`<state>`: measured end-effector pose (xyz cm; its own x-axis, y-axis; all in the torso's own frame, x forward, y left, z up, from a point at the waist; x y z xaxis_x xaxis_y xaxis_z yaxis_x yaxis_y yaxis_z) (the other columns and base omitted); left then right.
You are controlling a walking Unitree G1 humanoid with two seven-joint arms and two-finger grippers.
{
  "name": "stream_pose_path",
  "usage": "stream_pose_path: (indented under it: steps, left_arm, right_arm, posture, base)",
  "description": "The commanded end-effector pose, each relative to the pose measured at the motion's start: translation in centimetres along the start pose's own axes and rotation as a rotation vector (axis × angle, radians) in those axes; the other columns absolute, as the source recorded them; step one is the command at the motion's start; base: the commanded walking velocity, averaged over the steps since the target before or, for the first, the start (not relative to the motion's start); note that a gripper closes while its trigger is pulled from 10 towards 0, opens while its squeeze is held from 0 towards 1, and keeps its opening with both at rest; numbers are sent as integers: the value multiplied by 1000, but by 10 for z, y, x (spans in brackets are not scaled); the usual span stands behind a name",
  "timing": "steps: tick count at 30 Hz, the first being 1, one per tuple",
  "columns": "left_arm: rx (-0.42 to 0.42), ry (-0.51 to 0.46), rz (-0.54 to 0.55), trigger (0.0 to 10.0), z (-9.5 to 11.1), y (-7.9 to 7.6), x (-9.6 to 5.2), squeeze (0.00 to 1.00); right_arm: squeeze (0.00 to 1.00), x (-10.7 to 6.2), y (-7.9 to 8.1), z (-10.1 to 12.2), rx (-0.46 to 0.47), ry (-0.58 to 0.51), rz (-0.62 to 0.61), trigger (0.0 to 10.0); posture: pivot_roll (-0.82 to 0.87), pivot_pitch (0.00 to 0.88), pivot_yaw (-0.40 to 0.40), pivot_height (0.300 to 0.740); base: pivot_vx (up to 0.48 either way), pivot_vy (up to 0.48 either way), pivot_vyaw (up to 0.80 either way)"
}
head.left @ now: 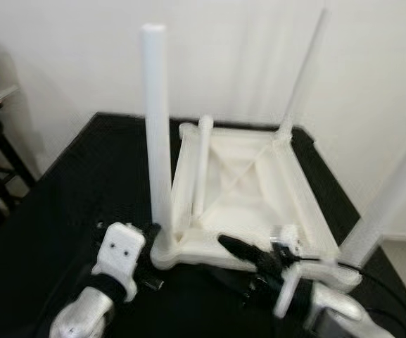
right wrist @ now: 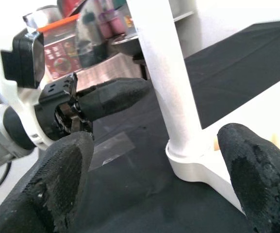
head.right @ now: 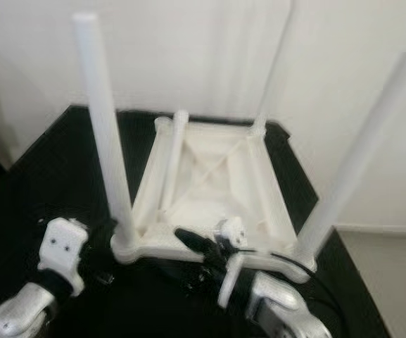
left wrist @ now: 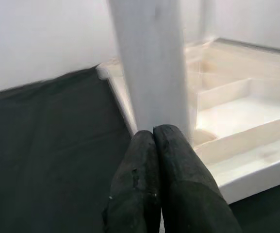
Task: Building children table
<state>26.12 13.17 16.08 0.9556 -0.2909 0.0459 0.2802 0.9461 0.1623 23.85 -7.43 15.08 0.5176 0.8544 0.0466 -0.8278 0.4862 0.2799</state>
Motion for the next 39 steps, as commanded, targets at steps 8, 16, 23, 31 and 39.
stream_pose_path:
  steps: [8,16,23,31,39]
  left_arm:
    - [14,-7,-4,10000,0,0,1,0]
    - [19,-11,-11,10000,1,0,0,0]
    - [23,-14,-13,10000,2,0,0,0]
    - [17,-10,-20,10000,2,0,1,0]
    - [-34,-10,-41,10000,5,-4,3,0]
  right_arm:
    - [0,-1,0,2,2,-9,14,10000]
    - [0,-1,1,2,5,-11,23,10000]
    - [0,-1,1,4,13,-18,27,10000]
    - [0,-1,-7,11,34,-66,-22,10000]
    - [0,-1,-23,17,22,-97,-137,10000]
  posture:
    - [33,21,-84,740]
    - [35,21,-83,740]
    - [39,28,-85,740]
    - [39,34,-83,740]
    - [19,42,-78,740]
  base:
    - [0,-478,0]
    - [0,-480,0]
    - [0,-480,0]
    - [0,-480,0]
    - [0,-480,0]
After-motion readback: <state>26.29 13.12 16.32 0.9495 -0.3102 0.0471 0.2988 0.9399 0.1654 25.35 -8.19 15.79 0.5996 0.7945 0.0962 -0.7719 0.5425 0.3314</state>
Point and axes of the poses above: a point about 5 cm out from each wrist's last joint towards the gripper, its own x axis pointing out of the wrist towards the gripper, its own z axis along the axis of the wrist's last joint, y = z × x, the point moved 5 cm from there along x, pointing out of the wrist towards the gripper, and after that the axes turned 3 degrees about -x, right-handed, at the moved point
